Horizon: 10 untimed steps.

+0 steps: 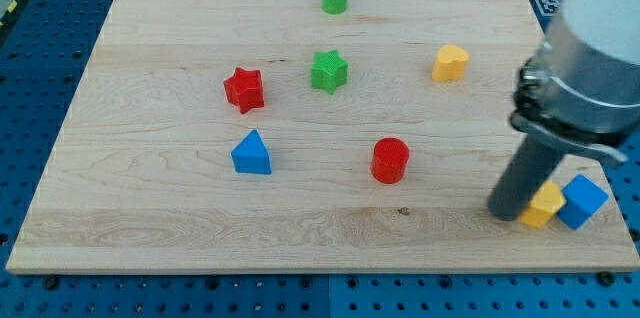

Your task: Push the red circle above the yellow hexagon

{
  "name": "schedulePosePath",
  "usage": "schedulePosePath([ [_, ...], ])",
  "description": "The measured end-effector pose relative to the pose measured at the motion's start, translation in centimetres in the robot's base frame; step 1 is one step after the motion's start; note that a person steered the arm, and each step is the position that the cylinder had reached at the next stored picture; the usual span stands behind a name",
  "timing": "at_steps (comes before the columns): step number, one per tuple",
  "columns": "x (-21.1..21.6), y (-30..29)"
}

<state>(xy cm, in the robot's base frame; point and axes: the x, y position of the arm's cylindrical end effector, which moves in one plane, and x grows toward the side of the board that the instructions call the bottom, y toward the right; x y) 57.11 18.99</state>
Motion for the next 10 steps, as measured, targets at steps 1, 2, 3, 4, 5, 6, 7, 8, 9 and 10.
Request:
schedulePosePath([
  [1,1.0,-0.8],
  [2,3.1,-7.5],
  [3,2.1,-13.0],
  [4,-2.0,-16.1],
  [5,-2.8,-16.6],
  [6,-3.4,-16.7],
  [7,-4.8,-16.9],
  [8,-4.8,-16.8],
  [9,-4.8,-13.1],
  [10,-4.8,-7.8],
])
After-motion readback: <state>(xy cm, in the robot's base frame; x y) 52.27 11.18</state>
